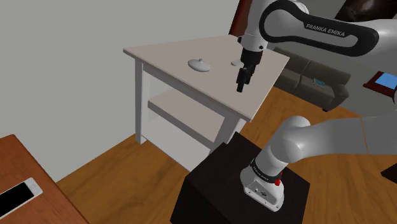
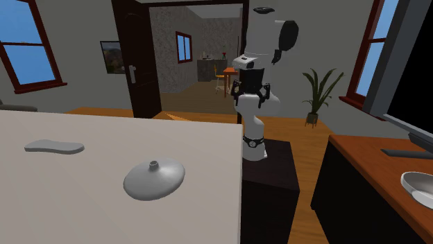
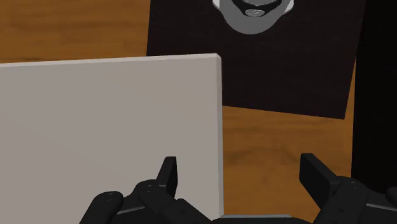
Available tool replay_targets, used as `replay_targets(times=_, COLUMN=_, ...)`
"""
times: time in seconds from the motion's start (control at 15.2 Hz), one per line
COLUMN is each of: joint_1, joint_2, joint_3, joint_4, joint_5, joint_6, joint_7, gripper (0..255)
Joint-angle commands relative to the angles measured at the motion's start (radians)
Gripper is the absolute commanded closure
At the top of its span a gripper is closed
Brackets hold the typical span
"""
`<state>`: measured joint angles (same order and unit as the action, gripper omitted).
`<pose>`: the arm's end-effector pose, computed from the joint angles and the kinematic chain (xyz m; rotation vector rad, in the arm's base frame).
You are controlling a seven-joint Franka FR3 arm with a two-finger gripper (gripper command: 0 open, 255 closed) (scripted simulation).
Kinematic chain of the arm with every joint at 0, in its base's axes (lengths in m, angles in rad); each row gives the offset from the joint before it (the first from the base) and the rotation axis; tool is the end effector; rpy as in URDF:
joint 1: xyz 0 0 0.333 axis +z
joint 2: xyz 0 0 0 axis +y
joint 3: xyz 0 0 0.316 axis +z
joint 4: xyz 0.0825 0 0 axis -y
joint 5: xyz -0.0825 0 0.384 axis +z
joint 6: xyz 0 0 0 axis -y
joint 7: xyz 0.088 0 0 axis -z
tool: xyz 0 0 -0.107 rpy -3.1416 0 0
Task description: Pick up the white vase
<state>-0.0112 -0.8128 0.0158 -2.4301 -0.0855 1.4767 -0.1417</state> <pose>0.2868 -0.0073 0.5569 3.0393 0.2108 -0.2246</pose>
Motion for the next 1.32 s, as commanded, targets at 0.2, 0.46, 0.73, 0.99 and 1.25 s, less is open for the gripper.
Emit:
replay_targets(times=0.2, joint_1=-0.011, joint_2=0.106, joint_3=-0.032, joint_4=0.056, joint_5=-0.028, joint_6=0.06, joint_7=-0.038, gripper=0)
replay_targets(times=0.46, joint_1=-0.021, joint_2=0.25, joint_3=-0.071, joint_4=0.148, joint_5=-0.055, joint_6=0.126, joint_7=-0.087, gripper=0)
replay_targets(times=0.73, joint_1=-0.029, joint_2=0.395, joint_3=-0.106, joint_4=0.259, joint_5=-0.068, joint_6=0.176, joint_7=-0.136, gripper=0)
replay_targets(times=0.99, joint_1=-0.035, joint_2=0.542, joint_3=-0.135, joint_4=0.388, joint_5=-0.069, joint_6=0.207, joint_7=-0.187, gripper=0)
replay_targets(times=1.25, joint_1=-0.044, joint_2=0.692, joint_3=-0.16, joint_4=0.539, joint_5=-0.058, joint_6=0.221, joint_7=-0.24, gripper=0)
